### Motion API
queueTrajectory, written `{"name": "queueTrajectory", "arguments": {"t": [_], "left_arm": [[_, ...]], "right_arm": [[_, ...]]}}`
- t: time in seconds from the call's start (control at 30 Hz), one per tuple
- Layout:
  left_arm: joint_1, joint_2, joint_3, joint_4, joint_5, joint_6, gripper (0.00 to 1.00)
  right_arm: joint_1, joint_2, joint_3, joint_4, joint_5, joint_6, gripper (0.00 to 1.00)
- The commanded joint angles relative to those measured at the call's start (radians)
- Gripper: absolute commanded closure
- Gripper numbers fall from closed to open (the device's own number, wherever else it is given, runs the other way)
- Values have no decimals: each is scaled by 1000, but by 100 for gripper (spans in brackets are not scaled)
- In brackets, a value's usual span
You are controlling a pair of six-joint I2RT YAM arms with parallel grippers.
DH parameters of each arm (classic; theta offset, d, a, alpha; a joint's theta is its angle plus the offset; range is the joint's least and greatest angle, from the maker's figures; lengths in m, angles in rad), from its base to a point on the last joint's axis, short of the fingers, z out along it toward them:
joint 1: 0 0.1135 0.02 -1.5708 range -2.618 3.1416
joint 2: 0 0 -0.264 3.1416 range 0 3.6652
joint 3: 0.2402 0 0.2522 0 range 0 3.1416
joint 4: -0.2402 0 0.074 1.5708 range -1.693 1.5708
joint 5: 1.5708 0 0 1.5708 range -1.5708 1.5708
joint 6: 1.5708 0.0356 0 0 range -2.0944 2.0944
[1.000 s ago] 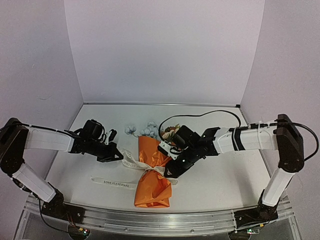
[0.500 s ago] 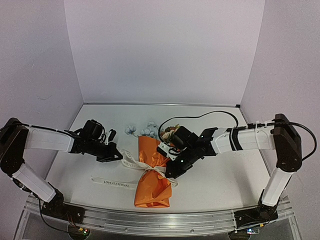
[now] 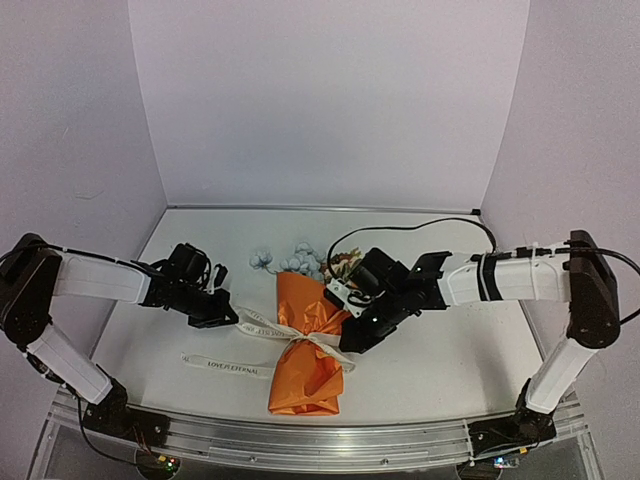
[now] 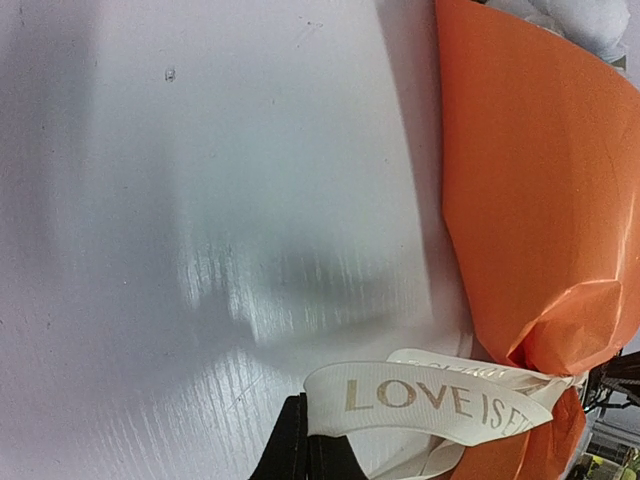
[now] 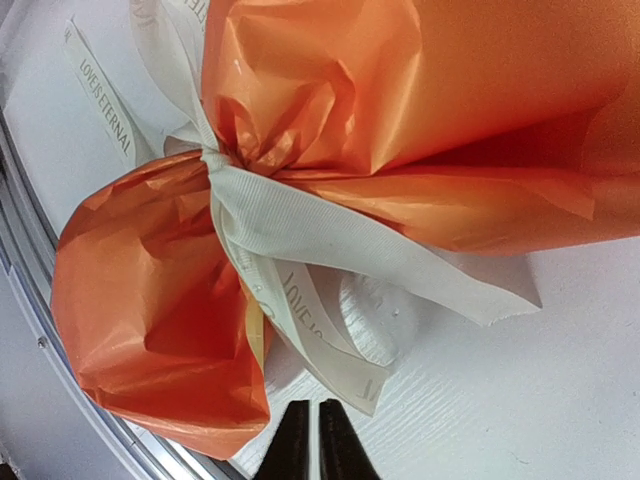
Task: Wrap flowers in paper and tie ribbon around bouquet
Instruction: Tie the half-tied ribbon around the folded bouquet.
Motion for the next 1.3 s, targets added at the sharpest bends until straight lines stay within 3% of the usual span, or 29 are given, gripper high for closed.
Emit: {"name": "queueTrajectory", "arguments": {"t": [0.0,0.13,0.3,0.57,0.67,0.77,0.83,1.27], "left_arm": [[5,3,30,12,16,9,100],[5,-1,28,16,28,10,100],[5,-8,18,23,38,8,100],[5,-22,12,23,37,8,100],[5,-20,11,23,40,8,100],[5,-22,10,25,37,7,100],[5,-22,10,23,28,4,100],[26,12,5,-22,-44,-13,100]], "right_arm": [[4,13,38,-8,-39,-12,75],[2,63,86,-8,-66,-16,62],[-2,119,133,-8,-74,-14,61],[-4,154,134,-8,-78,-7,71],[-4,154,129,-8,-81,-2,80],[-4,150,127,-8,-82,5,96],[-4,139,122,-8,-79,9,100],[-4,-20,10,-8,60,92,100]]}}
